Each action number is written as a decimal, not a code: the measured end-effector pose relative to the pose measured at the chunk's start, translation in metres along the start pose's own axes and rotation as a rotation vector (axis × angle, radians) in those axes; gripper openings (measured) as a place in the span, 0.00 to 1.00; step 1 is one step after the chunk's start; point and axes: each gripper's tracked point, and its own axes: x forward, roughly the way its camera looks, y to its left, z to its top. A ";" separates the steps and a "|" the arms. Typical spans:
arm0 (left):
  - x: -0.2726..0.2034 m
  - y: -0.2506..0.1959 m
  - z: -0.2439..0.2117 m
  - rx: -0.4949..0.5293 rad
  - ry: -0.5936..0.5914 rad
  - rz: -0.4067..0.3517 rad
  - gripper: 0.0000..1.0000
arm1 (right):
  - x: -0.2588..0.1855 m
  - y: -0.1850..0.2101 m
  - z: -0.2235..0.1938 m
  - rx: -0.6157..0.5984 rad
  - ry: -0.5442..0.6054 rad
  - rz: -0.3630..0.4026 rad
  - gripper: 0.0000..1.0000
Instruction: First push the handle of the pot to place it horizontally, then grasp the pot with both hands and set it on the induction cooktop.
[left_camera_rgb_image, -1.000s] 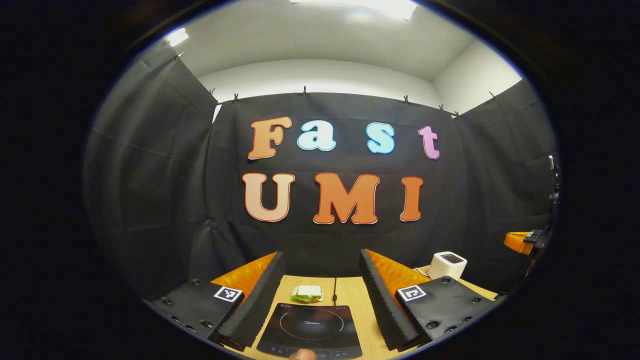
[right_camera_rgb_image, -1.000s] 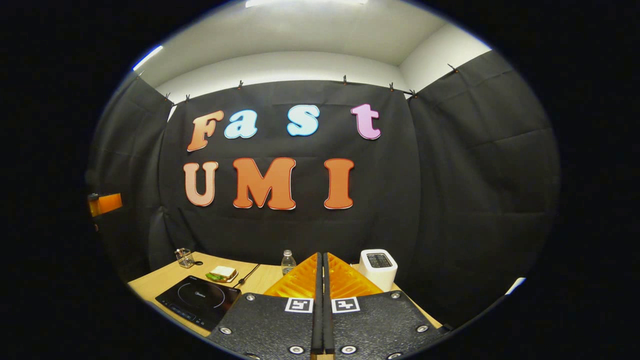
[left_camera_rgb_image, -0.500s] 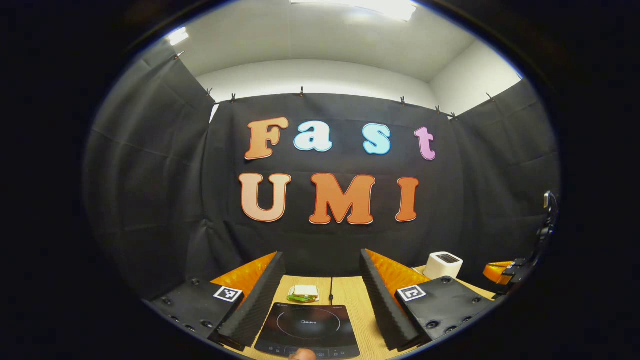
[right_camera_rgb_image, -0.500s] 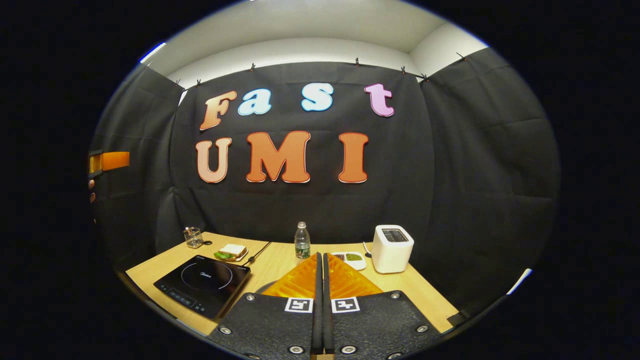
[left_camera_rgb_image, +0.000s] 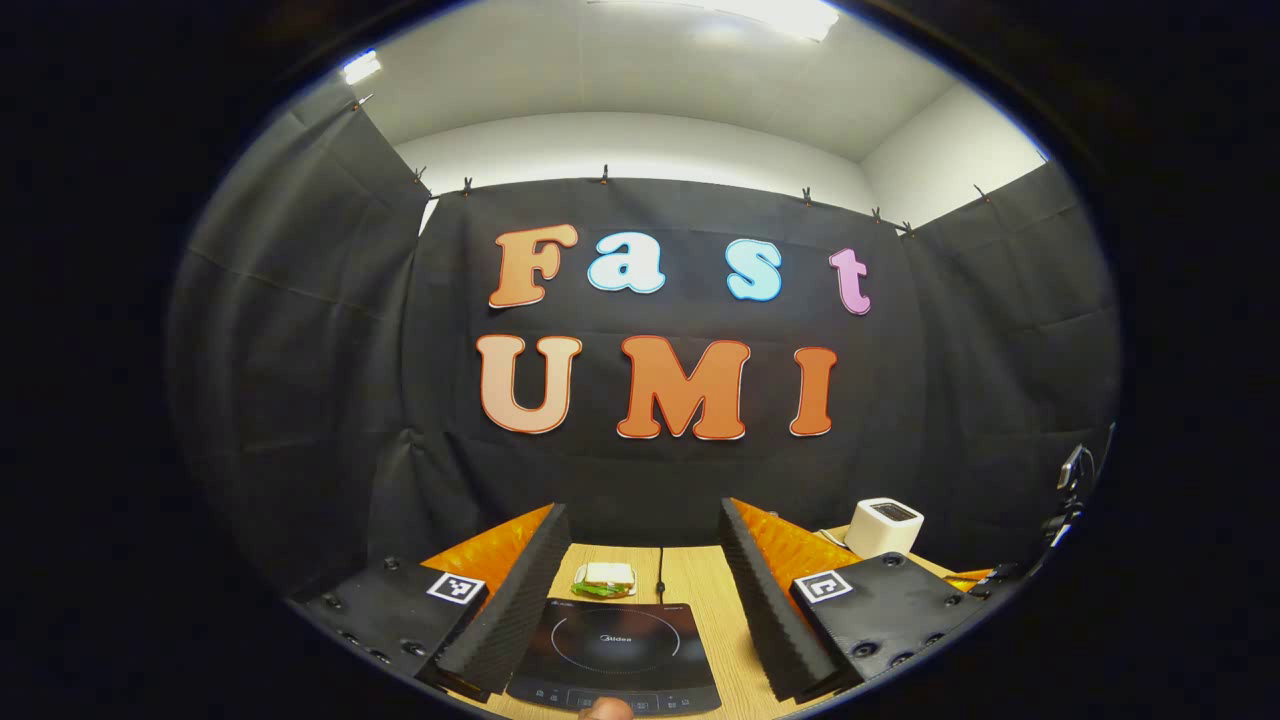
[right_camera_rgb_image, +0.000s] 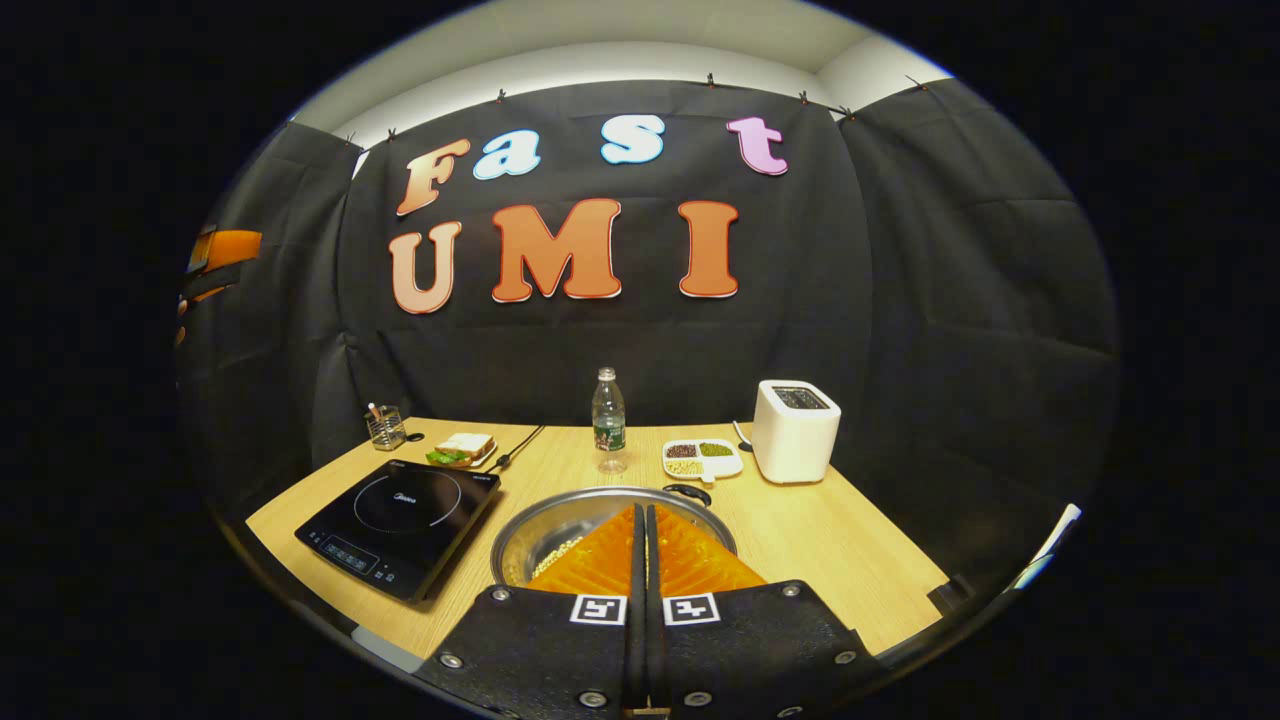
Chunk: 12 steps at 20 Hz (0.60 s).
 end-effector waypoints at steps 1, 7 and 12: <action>0.000 0.003 -0.002 0.001 0.002 0.007 0.97 | 0.000 0.000 -0.009 0.002 0.018 -0.003 0.00; 0.001 0.007 -0.007 0.016 0.006 0.025 0.96 | 0.003 0.007 -0.064 -0.001 0.132 0.019 0.00; 0.004 0.009 -0.016 0.012 0.024 0.024 0.97 | -0.001 0.012 -0.099 0.014 0.202 0.022 0.00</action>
